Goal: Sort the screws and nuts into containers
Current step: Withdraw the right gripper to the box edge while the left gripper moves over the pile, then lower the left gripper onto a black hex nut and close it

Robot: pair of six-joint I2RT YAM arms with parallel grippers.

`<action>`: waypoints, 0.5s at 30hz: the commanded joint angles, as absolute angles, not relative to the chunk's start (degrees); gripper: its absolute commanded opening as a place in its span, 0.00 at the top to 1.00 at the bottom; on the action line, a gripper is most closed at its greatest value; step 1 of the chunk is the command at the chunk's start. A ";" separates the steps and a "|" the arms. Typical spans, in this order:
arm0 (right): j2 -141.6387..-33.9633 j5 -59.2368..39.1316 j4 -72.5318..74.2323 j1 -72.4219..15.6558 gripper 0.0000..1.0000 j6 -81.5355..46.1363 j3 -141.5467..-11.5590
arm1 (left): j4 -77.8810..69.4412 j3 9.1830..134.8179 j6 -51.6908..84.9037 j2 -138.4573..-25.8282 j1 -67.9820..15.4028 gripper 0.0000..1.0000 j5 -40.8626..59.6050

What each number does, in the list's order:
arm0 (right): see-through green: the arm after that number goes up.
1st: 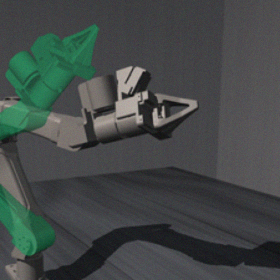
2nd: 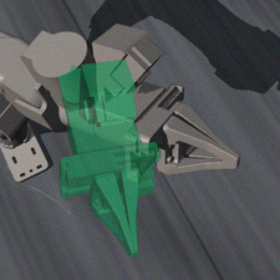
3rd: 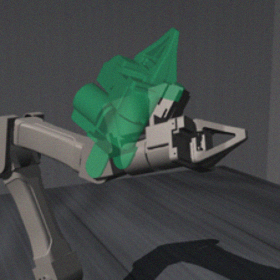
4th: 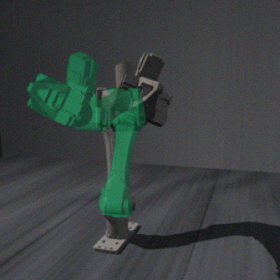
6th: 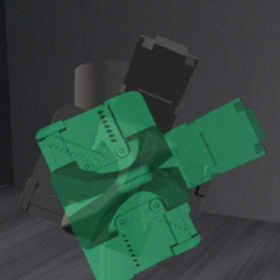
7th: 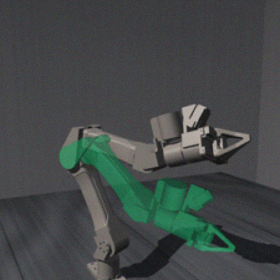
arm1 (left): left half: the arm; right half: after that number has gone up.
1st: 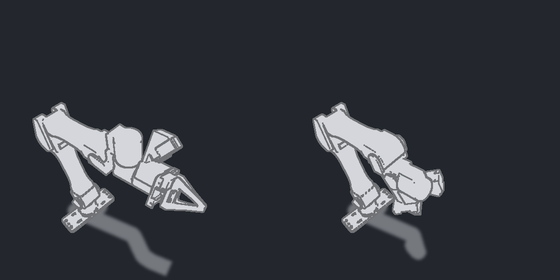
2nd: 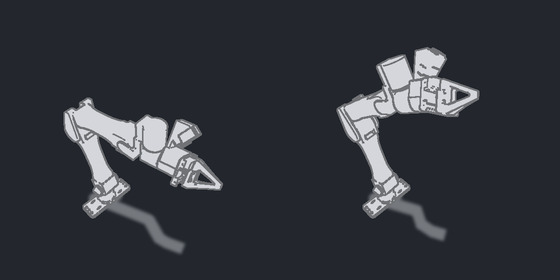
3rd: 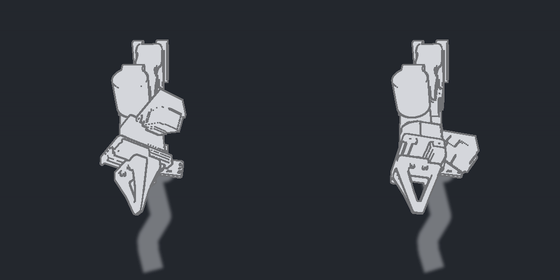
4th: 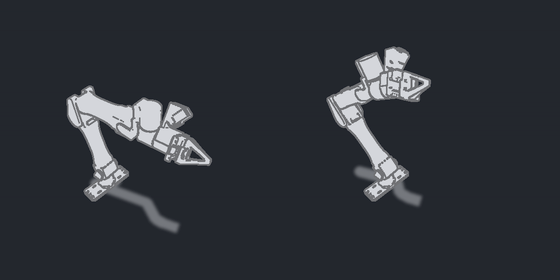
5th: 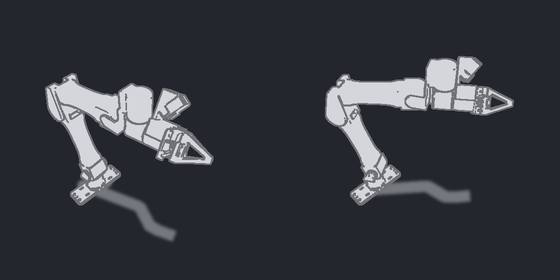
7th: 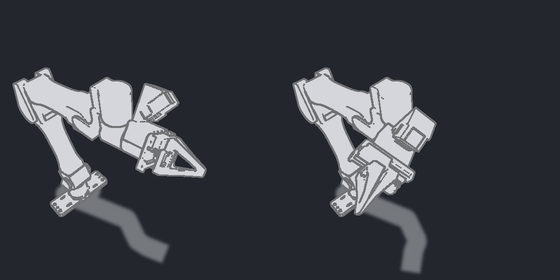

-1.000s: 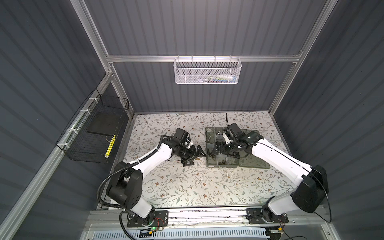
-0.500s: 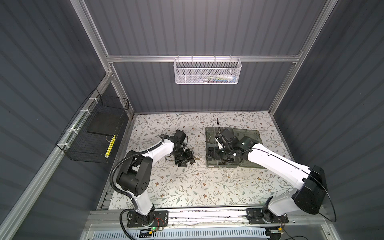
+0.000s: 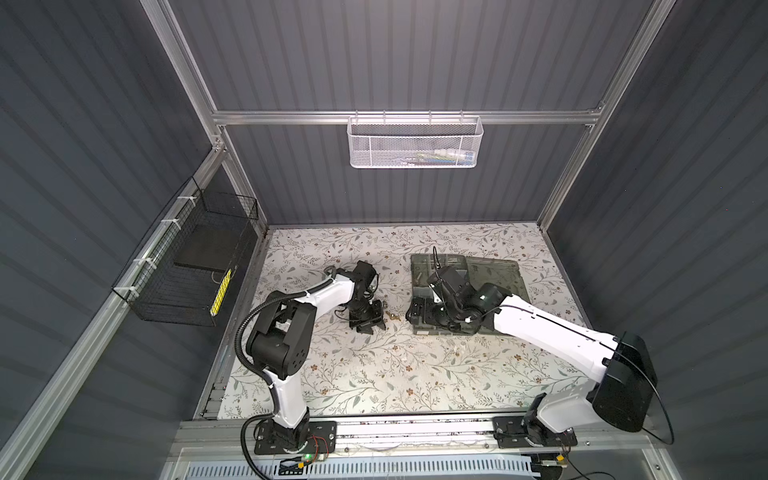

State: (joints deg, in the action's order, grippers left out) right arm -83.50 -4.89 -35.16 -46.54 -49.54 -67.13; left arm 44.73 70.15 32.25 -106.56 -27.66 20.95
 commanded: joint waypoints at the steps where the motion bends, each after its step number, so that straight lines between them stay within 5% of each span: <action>1: -83.45 -5.62 -33.73 -46.67 0.01 -51.57 -66.04 | 45.18 71.90 30.33 -107.62 -27.69 0.58 20.23; 15: -83.66 -5.98 -33.57 -46.67 0.01 -51.78 -65.73 | 43.42 74.97 32.30 -109.00 -28.47 0.58 21.14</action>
